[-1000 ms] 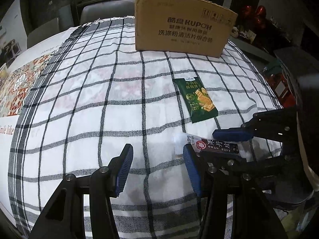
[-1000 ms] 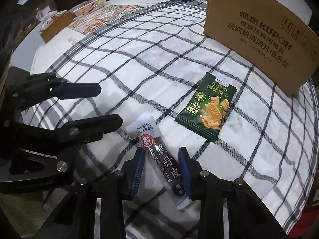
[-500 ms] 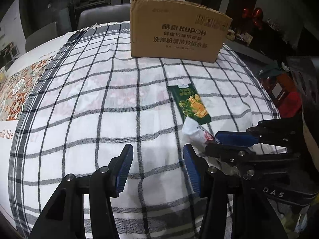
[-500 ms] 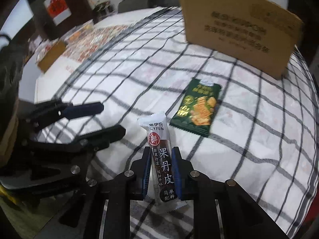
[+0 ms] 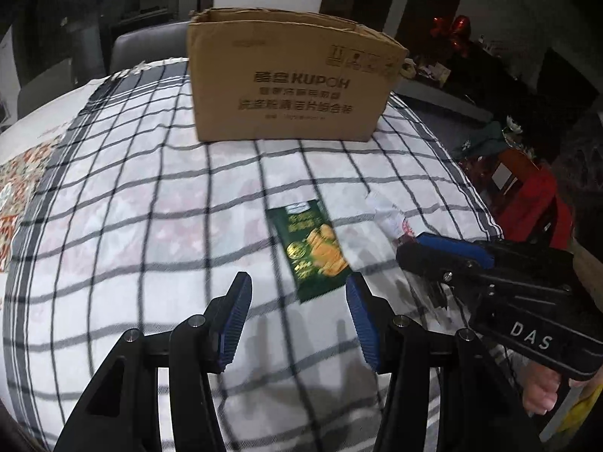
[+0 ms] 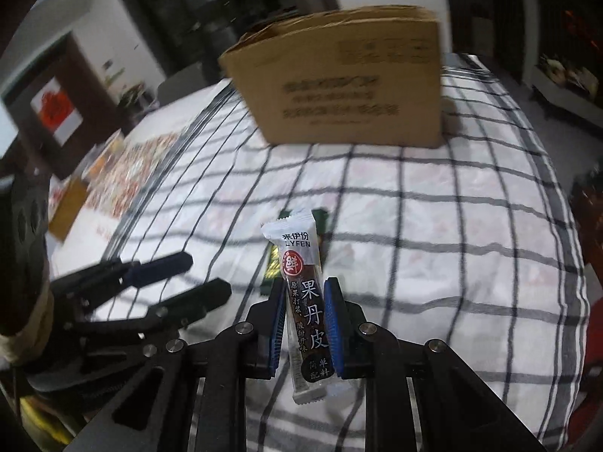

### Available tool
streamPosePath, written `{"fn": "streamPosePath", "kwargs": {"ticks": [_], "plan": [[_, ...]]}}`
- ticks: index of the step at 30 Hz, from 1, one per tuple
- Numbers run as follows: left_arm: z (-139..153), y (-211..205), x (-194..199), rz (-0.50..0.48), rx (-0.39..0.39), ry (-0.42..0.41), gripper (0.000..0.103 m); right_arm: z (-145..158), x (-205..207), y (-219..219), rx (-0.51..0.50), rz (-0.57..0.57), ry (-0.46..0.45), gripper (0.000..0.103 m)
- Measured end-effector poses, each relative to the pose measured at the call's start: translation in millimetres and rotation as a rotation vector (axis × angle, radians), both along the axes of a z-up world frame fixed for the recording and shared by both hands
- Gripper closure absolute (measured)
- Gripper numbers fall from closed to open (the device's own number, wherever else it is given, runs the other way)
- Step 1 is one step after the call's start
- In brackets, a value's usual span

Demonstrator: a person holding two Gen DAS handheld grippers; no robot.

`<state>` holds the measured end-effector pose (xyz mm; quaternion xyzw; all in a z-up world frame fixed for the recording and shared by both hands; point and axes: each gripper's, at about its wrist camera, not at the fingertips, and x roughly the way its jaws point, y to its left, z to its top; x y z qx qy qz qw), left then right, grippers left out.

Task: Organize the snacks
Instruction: 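Grasp green biscuit packet with left tool while right tool holds the fruit roll bar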

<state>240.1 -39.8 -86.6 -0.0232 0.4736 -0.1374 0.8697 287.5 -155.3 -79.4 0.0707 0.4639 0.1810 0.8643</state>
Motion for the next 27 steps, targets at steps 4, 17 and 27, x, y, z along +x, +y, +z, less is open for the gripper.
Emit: {"fn": "streamPosePath", "kwargs": {"ticks": [4,17,27], "plan": [[-5,-10,12,-0.004,-0.013,0.002,0.052,4,4,-8,-0.019,-0.052,-0.035,0.081],[-37,-34,46,0.088,0.050,0.040,0.052,-3,14,-24,-0.039,-0.142,-0.098,0.081],[-50,-46,57,0.121,0.120,0.042,0.053,-14,19,-32,-0.012,-0.150,-0.075,0.081]]}}
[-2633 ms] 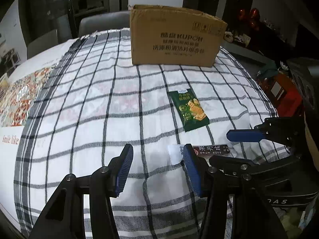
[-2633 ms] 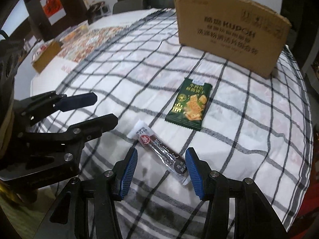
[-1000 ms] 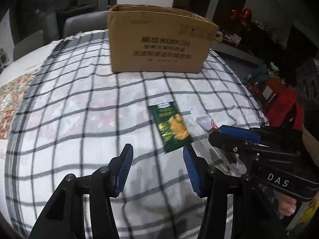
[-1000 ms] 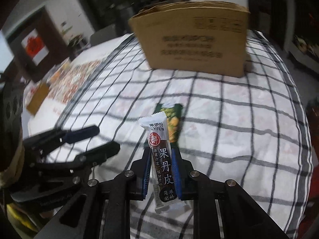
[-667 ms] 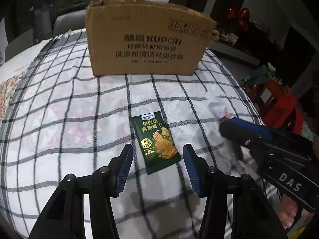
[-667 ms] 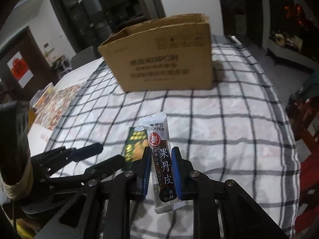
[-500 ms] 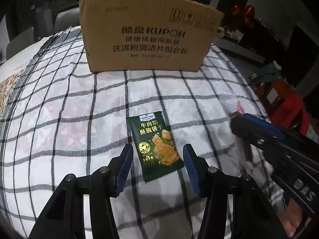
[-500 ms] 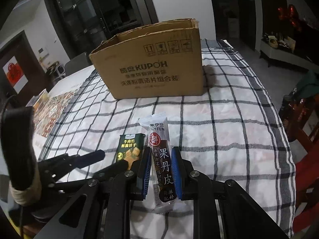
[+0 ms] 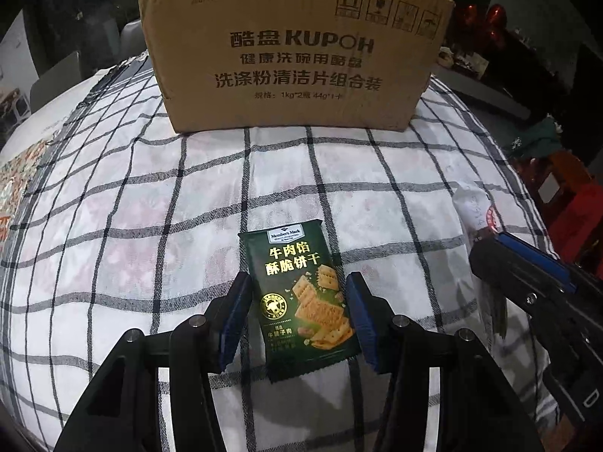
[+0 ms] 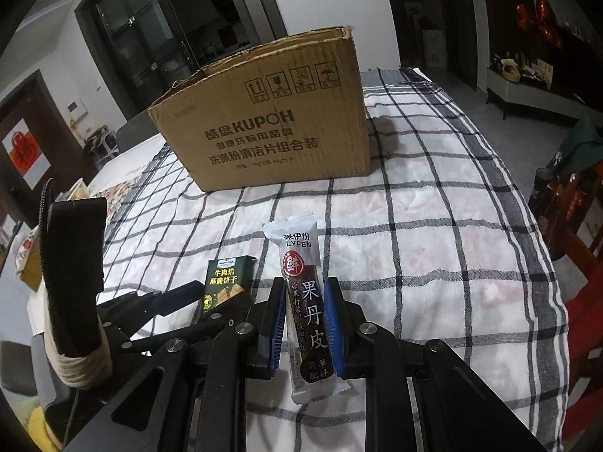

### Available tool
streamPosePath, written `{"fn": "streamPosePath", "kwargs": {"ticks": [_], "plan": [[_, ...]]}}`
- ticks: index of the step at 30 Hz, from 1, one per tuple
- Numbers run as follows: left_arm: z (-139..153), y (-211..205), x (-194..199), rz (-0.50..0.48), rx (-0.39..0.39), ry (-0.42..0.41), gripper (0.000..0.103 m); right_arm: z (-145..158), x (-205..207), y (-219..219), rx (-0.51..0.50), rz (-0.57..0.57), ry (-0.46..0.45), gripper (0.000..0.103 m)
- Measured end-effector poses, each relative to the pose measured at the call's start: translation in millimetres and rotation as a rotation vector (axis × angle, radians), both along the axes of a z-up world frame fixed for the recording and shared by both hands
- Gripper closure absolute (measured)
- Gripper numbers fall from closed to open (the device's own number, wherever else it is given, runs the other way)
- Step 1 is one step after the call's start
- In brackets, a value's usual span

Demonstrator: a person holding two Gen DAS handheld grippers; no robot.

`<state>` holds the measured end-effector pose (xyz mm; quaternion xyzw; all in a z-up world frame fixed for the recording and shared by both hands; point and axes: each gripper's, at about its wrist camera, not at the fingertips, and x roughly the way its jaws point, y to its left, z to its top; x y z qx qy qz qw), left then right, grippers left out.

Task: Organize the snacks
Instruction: 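Grasp green biscuit packet with left tool while right tool holds the fruit roll bar, then carry green packet with left tool while right tool carries fruit roll bar to box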

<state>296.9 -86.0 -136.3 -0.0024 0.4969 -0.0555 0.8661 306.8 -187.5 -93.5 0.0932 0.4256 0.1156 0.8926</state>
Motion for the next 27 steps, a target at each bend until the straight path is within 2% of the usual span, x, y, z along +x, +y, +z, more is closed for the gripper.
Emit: {"fn": "streamPosePath", "kwargs": {"ticks": [5,13,27], "plan": [[-1,1,0,-0.002,0.000,0.001,0.057,-1,0,3,0.002,0.009,0.005,0.081],[2,11,-5,-0.013,-0.050,-0.009,0.058,1,-1,8,-0.005,0.018,0.005,0.081],[46,27,-24,-0.033,-0.122,-0.104,0.058,21,-10,13,0.004,0.028,-0.021,0.081]]}}
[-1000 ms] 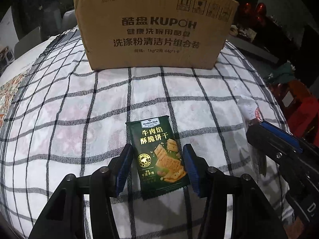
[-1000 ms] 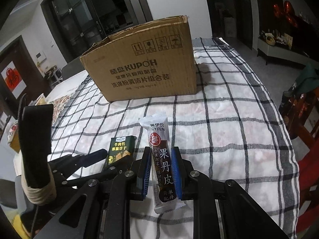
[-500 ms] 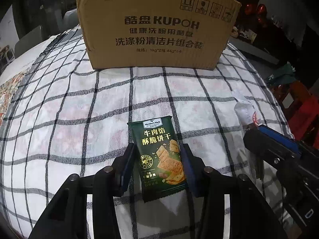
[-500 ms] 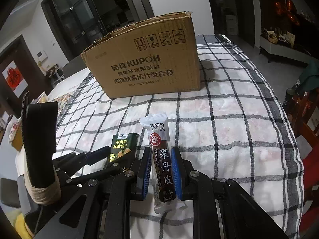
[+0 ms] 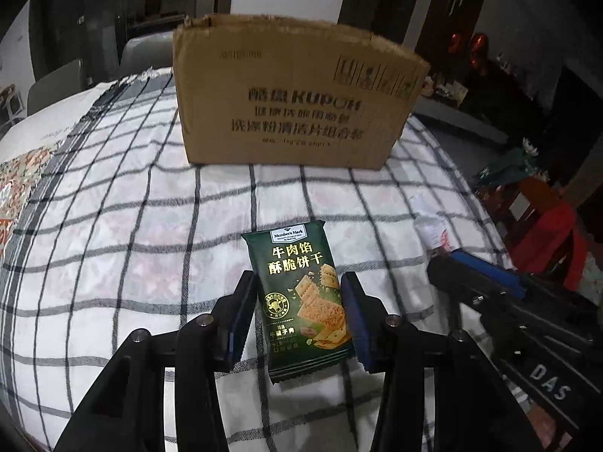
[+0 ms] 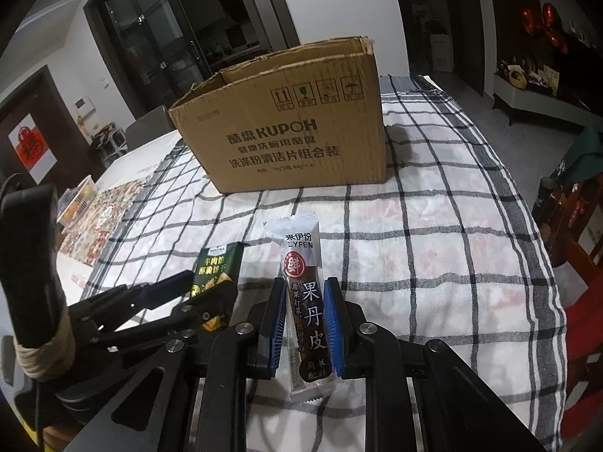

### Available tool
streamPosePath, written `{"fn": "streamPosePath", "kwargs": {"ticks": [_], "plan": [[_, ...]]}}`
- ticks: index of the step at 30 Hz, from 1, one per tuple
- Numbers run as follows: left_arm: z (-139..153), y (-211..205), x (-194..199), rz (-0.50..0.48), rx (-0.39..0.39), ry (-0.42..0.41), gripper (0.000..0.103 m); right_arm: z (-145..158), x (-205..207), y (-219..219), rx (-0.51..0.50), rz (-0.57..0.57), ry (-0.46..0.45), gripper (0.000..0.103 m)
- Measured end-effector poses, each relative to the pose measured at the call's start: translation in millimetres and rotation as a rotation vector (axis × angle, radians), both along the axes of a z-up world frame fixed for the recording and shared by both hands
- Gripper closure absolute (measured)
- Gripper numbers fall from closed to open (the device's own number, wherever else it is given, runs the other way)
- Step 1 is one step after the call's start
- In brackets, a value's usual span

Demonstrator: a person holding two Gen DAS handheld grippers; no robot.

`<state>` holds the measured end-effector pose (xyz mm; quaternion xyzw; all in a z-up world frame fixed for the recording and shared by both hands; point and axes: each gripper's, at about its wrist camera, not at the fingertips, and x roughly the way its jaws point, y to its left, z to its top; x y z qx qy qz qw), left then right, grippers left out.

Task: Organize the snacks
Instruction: 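Carry green packet with left tool while right tool carries fruit roll bar to box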

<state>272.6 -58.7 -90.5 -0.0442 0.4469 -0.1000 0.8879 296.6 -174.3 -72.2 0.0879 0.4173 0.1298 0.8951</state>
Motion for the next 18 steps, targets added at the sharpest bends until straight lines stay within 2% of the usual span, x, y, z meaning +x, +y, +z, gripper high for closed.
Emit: {"fn": "streamPosePath", "kwargs": {"ticks": [5,18], "plan": [[21,8,-6,-0.004,-0.030,-0.046,0.058,10,-3,5,-0.010,0.006,-0.017,0.081],[66,23,-8,-0.013,-0.014,-0.162,0.058,44,-2,13,-0.003,0.008,-0.096,0.081]]}}
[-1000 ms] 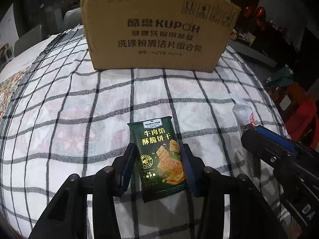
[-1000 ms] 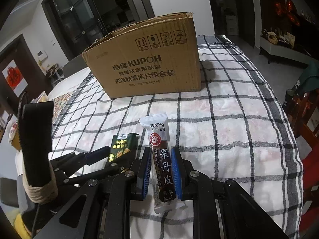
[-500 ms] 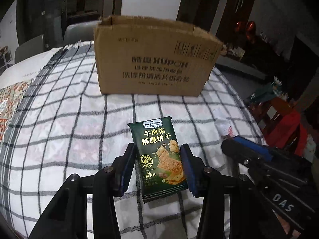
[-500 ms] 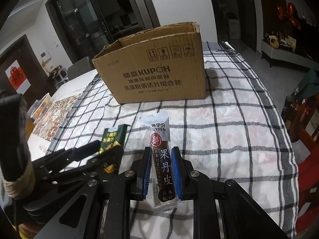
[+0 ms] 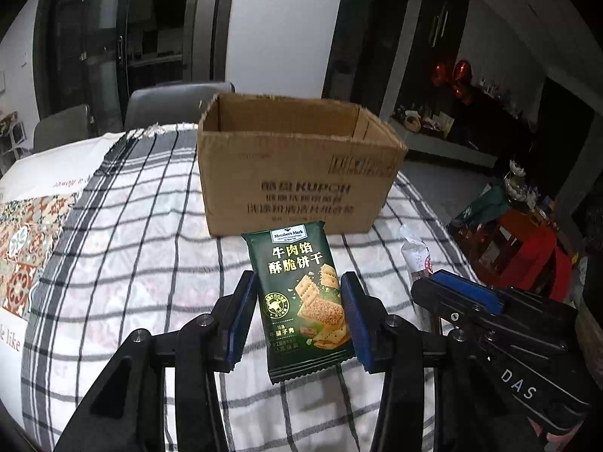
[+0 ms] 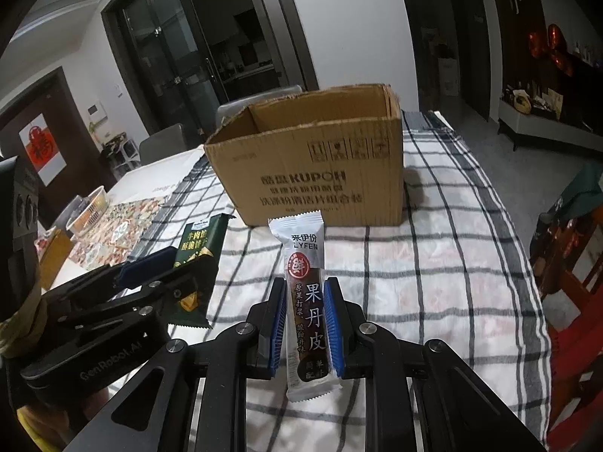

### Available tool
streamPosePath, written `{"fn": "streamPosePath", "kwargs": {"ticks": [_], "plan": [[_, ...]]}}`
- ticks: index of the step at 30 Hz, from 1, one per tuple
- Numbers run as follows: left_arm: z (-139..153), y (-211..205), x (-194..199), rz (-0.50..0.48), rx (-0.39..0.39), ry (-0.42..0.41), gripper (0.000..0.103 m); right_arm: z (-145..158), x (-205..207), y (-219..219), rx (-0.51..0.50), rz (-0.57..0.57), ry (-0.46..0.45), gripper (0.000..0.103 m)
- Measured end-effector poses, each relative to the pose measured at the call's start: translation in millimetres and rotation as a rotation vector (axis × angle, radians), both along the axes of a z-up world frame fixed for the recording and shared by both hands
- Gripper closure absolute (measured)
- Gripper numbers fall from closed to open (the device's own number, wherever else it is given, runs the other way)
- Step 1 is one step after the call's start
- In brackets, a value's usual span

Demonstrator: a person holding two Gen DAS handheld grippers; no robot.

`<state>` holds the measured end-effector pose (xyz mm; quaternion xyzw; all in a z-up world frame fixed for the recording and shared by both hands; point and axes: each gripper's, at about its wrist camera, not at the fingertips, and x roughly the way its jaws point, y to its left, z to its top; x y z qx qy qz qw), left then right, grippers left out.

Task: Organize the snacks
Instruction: 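Carry green packet with left tool while right tool carries fruit roll bar to box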

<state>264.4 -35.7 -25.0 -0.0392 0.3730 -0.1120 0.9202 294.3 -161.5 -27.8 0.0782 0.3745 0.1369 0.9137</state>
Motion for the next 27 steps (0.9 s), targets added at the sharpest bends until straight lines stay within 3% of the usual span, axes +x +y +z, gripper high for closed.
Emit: {"fn": "streamPosePath", "kwargs": {"ticks": [27], "plan": [[69,2,58,-0.034,0.023,-0.147,0.058,76,58,-6,0.013,-0.025,-0.156,0.085]]}}
